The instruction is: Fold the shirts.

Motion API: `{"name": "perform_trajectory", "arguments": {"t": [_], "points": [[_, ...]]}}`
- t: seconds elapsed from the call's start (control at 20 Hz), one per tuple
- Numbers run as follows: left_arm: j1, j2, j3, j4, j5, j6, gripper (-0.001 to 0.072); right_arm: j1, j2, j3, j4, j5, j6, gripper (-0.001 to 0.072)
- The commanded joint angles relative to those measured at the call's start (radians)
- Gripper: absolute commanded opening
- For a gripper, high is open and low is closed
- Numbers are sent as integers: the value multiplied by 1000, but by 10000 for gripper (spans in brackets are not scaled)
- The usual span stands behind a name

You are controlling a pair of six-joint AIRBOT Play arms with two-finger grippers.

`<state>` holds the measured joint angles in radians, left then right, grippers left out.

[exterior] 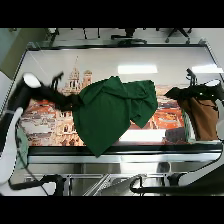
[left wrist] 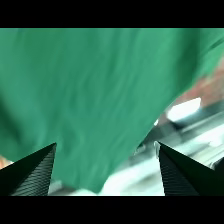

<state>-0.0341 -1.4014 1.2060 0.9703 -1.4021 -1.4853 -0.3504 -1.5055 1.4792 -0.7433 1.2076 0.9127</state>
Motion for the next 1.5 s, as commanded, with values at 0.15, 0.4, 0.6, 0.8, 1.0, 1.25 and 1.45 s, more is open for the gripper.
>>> {"name": "perform_trajectory", "arguments": {"t": [0.15,0.4,0.6,0.8,1.0,1.25,1.45], "points": [[-58,280,-649,-105,229,-50,702,80,-54,1,-6,21,0,412],[-169,348,-853,-137,365,-123,702,98,-66,1,-5,-5,1,412],[-264,328,-858,-280,589,-93,701,106,-74,1,-5,-5,0,412],[-351,173,-754,-290,644,-60,405,109,-80,1,-6,-3,0,411],[-315,88,-579,-254,527,41,13,109,-88,1,-6,4,1,411],[-118,129,-406,-40,335,11,12,73,-77,16,-5,13,1,411],[78,164,-332,-20,263,39,12,26,-53,24,2,51,28,411]]}}
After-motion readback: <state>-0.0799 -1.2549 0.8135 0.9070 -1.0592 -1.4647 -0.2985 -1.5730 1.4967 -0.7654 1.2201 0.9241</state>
